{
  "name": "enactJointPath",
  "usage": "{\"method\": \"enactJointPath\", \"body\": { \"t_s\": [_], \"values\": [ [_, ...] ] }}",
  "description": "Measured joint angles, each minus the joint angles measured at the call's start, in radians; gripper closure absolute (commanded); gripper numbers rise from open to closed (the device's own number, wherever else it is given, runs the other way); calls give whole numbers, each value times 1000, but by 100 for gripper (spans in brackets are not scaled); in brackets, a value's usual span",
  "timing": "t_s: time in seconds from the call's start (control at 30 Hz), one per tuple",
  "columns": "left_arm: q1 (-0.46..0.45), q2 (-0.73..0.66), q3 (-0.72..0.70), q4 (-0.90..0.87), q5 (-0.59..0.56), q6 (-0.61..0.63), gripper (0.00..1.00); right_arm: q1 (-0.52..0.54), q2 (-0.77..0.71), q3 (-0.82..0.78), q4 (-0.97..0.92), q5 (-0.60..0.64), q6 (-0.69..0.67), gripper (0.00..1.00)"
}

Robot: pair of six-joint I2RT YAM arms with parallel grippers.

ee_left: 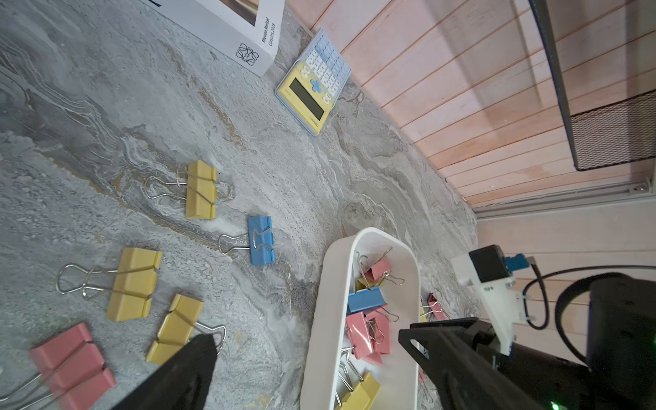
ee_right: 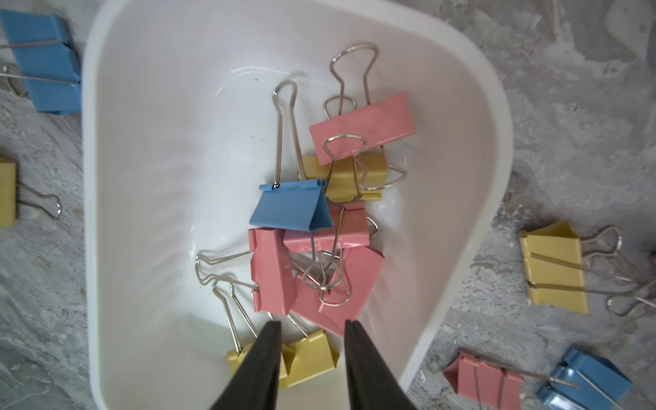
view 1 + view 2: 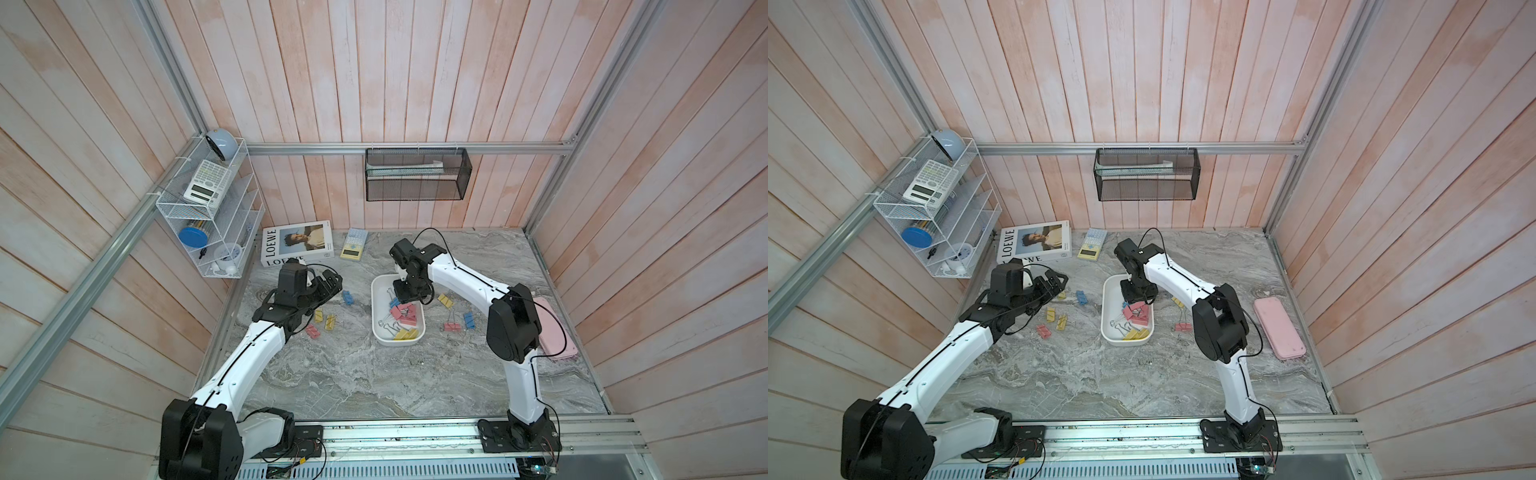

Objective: Take out the binder clips from the storage box
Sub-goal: Pick up the binder clip from the storage box.

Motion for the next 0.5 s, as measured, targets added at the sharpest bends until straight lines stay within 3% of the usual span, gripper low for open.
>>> {"method": "enactJointPath", "body": {
  "t_s": [0.27,0.5],
  "values": [
    [1,-5,-1,-1,-5,1,0,-58,-2,-106,120,-117,269,64],
    [1,-19,-11,-5,-8,2,0,-102,-6,-157,227,-182,400,64]
  ]
}}
